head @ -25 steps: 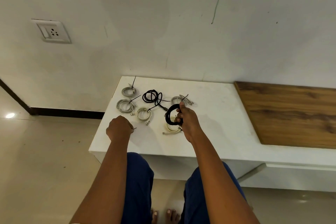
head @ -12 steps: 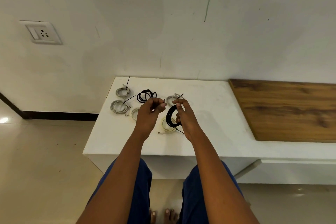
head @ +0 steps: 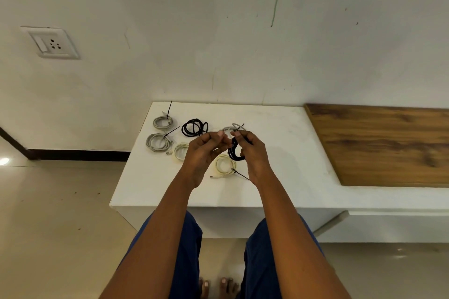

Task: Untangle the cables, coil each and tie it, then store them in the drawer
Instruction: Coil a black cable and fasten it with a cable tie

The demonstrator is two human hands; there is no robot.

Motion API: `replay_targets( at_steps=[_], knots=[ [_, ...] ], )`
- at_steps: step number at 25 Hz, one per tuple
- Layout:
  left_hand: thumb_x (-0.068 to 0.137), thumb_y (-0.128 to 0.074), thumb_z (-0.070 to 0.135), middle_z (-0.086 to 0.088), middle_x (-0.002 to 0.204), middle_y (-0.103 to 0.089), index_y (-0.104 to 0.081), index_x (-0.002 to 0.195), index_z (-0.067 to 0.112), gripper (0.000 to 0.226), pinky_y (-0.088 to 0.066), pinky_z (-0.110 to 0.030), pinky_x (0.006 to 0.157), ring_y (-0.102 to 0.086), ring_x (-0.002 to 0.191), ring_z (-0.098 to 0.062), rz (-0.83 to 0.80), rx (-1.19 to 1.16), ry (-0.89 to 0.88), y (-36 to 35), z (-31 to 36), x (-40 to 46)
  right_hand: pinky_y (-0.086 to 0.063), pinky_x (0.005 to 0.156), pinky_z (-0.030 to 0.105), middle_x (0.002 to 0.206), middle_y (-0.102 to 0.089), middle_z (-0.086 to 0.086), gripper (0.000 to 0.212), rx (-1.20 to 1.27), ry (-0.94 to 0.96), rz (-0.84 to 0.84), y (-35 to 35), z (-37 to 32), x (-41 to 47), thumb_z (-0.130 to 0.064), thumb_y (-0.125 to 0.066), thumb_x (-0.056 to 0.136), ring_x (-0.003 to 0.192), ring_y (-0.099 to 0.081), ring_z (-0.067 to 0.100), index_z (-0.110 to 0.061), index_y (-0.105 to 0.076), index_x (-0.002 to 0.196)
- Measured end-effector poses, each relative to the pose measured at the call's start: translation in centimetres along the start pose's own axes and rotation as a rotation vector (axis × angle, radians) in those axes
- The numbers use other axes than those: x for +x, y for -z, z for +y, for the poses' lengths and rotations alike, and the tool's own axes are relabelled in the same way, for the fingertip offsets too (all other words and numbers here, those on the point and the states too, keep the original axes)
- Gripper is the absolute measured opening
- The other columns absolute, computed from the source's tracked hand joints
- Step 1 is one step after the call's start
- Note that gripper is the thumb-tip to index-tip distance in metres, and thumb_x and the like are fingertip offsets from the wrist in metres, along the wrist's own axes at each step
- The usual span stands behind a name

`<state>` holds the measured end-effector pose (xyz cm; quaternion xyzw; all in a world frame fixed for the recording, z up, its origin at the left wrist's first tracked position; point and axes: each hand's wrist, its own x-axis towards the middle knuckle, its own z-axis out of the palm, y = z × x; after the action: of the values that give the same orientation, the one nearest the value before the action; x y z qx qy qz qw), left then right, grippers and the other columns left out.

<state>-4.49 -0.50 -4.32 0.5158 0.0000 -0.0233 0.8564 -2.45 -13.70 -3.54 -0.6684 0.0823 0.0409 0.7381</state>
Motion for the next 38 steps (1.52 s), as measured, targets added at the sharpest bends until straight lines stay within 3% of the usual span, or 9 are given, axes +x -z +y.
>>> replay_targets(
  at_steps=[2,7,9,12,16,20,25,32,38],
  knots=[
    [0.085,-0.064,0.027,-0.008,0.082,-0.07,-0.069,0.09,0.006,0.022,-0.055,-0.023,0.076,-0.068,0.084,-0.021,0.041,-0.056,0.056,-0.3,0.1,0.0,-0.04,0.066,0.007,0.092,-0.063,-0.005,0.011,-0.072,0.079,0.043,-0.2,0.1,0.1,-0.019,-0.059,0.091,0.075,-0.052,0.0,-0.016,-0.068,0.097],
    [0.084,-0.069,0.011,-0.006,0.085,-0.069,-0.067,0.111,0.014,0.027,-0.055,-0.024,0.081,-0.071,0.083,-0.022,0.111,0.205,0.038,-1.0,-0.8,-0.1,-0.044,0.062,0.012,0.083,-0.063,-0.009,0.021,-0.133,0.185,0.027,-0.4,0.2,-0.1,-0.013,-0.055,0.092,0.07,-0.052,0.005,-0.028,-0.065,0.082],
    [0.085,-0.067,0.01,-0.009,0.09,-0.074,-0.07,0.106,0.01,0.021,-0.055,-0.024,0.081,-0.072,0.083,-0.022,0.107,0.157,0.102,-1.2,-0.9,-0.2,-0.048,0.057,0.014,0.075,-0.06,-0.007,0.024,-0.14,0.196,0.016,-0.3,0.2,-0.2,-0.012,-0.055,0.092,0.067,-0.051,0.007,-0.031,-0.063,0.079],
    [0.087,-0.064,0.008,-0.007,0.081,-0.074,-0.071,0.097,0.008,0.012,-0.054,-0.019,0.069,-0.069,0.071,-0.015,0.136,0.097,0.178,-1.6,-0.6,0.0,-0.054,0.071,0.03,0.074,-0.06,-0.004,0.018,-0.167,0.157,0.006,-0.5,0.2,-0.3,-0.015,-0.057,0.092,0.071,-0.055,0.014,-0.027,-0.064,0.081],
    [0.087,-0.062,0.013,-0.002,0.071,-0.061,-0.07,0.078,0.012,0.012,-0.036,-0.016,0.048,-0.042,0.047,-0.005,0.25,0.1,0.244,-1.8,-0.3,0.3,-0.047,0.084,0.031,0.09,-0.066,-0.003,0.008,-0.215,0.124,-0.044,-0.7,0.1,-0.5,-0.019,-0.058,0.091,0.089,-0.06,0.016,-0.02,-0.065,0.088],
    [0.085,-0.065,0.019,-0.001,0.067,-0.055,-0.069,0.076,0.01,0.013,-0.032,-0.017,0.051,-0.037,0.047,-0.005,0.261,0.136,0.245,-1.6,-0.1,0.2,-0.038,0.067,0.016,0.088,-0.063,-0.006,0.016,-0.061,0.118,-0.102,-1.0,-0.4,-0.7,-0.008,-0.051,0.089,0.071,-0.053,-0.001,-0.017,-0.062,0.095],
    [0.079,-0.074,0.025,0.004,0.059,-0.054,-0.07,0.073,0.011,0.015,-0.029,-0.017,0.05,-0.034,0.043,-0.004,0.334,0.204,0.22,-2.0,-0.1,0.0,-0.033,0.057,0.02,0.066,-0.045,-0.001,0.015,0.252,0.023,-0.006,-1.3,-0.3,-0.7,-0.012,-0.037,0.096,0.056,-0.038,0.008,-0.015,-0.047,0.107],
    [0.073,-0.073,0.019,0.005,0.046,-0.055,-0.071,0.069,0.004,0.016,-0.036,-0.02,0.05,-0.043,0.044,-0.007,0.603,0.455,0.096,-3.0,-1.1,0.2,-0.038,0.053,0.016,0.052,-0.043,-0.004,0.017,0.265,-0.019,-0.006,-1.7,0.1,-0.7,-0.012,-0.036,0.097,0.045,-0.044,0.002,-0.015,-0.051,0.105],
    [0.076,-0.067,0.018,-0.01,0.064,-0.07,-0.072,0.064,0.004,0.019,-0.042,-0.021,0.058,-0.055,0.057,-0.012,0.645,0.4,0.069,-3.2,-1.6,0.2,-0.036,0.048,0.017,0.06,-0.04,0.005,0.019,0.307,-0.078,-0.116,-1.7,-0.5,-1.0,-0.005,-0.036,0.093,0.039,-0.036,0.006,-0.011,-0.05,0.105]
  ],
)
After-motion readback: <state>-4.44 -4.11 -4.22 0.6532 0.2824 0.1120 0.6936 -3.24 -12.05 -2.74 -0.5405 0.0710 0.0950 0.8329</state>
